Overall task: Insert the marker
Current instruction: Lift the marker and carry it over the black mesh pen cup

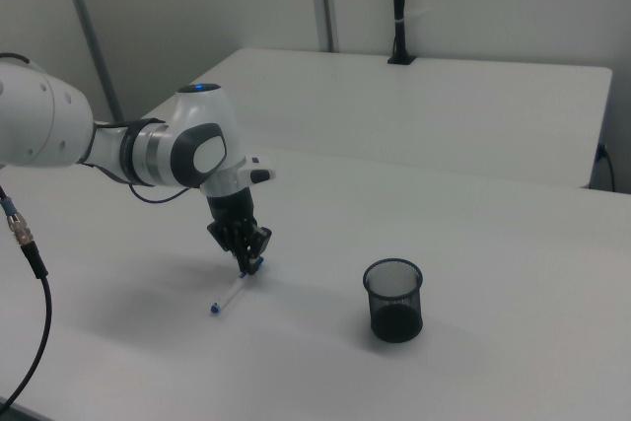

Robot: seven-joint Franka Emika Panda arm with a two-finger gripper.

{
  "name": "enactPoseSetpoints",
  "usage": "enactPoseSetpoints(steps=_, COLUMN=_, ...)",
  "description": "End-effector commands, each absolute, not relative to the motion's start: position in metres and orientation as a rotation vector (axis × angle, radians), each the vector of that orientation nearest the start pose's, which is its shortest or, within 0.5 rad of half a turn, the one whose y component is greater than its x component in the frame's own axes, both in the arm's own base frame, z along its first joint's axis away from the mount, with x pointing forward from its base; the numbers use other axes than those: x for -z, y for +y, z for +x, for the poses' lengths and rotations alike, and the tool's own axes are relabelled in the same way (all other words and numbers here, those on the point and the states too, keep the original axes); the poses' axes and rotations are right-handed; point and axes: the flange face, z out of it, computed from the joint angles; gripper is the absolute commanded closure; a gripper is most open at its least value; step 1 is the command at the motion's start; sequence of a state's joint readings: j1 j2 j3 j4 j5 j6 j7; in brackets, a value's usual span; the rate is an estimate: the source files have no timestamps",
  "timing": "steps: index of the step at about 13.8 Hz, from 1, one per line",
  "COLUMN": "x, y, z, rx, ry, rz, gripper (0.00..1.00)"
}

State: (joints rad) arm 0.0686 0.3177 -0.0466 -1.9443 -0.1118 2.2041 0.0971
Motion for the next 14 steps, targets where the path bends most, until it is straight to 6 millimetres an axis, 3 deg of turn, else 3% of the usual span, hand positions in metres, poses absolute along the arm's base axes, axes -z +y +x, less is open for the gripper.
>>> enactPoseSetpoints(steps=1, x=-0.372, y=-0.009, z=0.626, rx=0.108, ry=0.098, rz=-3.242, gripper=0.9)
enactPoseSetpoints(steps=3, x=-0.402, y=-0.036, z=0.634, rx=0.206, ry=0.166, rz=-3.237, gripper=0.9)
enactPoseSetpoints(steps=8, x=-0.46, y=-0.124, z=0.631, rx=0.413, ry=0.315, rz=-3.232, gripper=0.89)
enactPoseSetpoints(steps=11, x=-0.482, y=-0.174, z=0.622, rx=0.568, ry=0.398, rz=-3.215, gripper=0.89)
enactPoseSetpoints(steps=14, x=-0.486, y=-0.218, z=0.612, rx=0.669, ry=0.502, rz=-3.201, gripper=0.88)
